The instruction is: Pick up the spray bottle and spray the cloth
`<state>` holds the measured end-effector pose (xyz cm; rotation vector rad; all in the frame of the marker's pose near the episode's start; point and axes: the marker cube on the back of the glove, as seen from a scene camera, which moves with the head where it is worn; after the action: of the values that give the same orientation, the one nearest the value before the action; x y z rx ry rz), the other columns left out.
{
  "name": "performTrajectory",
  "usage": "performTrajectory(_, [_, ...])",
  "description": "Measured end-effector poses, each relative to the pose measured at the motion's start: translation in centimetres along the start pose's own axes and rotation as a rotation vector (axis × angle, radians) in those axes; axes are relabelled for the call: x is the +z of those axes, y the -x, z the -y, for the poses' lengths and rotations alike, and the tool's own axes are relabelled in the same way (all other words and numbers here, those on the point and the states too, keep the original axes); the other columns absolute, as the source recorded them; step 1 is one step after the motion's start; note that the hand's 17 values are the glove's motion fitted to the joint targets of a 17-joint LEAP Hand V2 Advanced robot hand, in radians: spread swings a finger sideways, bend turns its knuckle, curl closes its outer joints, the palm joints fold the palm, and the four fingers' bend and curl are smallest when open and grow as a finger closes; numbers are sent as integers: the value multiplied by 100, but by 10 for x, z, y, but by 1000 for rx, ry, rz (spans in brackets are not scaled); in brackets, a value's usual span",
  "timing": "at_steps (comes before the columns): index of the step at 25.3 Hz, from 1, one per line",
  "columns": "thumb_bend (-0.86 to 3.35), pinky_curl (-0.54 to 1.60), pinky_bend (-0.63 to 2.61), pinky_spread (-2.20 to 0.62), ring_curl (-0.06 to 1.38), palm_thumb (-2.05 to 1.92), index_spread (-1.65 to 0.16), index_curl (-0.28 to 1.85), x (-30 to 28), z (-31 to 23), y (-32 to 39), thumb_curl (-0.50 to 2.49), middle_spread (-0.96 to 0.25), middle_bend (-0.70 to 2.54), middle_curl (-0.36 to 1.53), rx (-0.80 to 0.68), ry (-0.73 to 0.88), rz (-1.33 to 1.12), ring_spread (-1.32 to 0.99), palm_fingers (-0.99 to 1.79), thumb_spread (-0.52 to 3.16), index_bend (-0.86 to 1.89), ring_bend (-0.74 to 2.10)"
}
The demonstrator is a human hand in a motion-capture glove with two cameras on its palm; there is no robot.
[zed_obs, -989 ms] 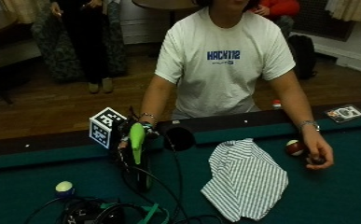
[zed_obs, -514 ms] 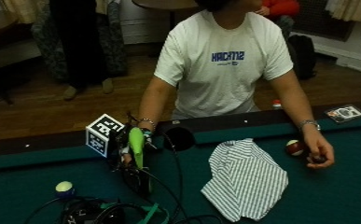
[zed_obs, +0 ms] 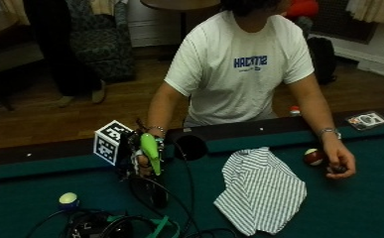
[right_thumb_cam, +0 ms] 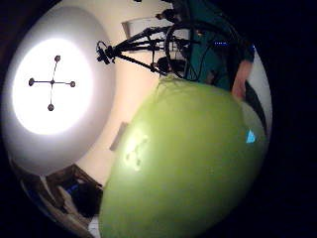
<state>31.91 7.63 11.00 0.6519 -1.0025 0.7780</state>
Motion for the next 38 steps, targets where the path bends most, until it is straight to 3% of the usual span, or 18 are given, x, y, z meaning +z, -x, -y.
performTrajectory(14, [-2, 39, 39, -32, 47, 88, -28, 49, 2, 3, 2, 62, -21, 63, 56, 13, -82, -42, -22, 142, 54, 37, 66])
performTrajectory(18, [-2, 39, 38, -32, 47, 90, -27, 52, -6, 0, 33, 65, -20, 64, 56, -24, -69, -2, -22, 141, 47, 41, 66])
performTrajectory(28, [-3, 39, 39, -32, 47, 90, -26, 55, -7, -17, 167, 70, -20, 67, 57, -158, 304, -212, -22, 140, 39, 45, 67])
performTrajectory(38, [-3, 39, 39, -32, 48, 89, -26, 57, 72, -36, 227, 74, -20, 69, 57, -133, 696, -842, -22, 139, 35, 45, 68])
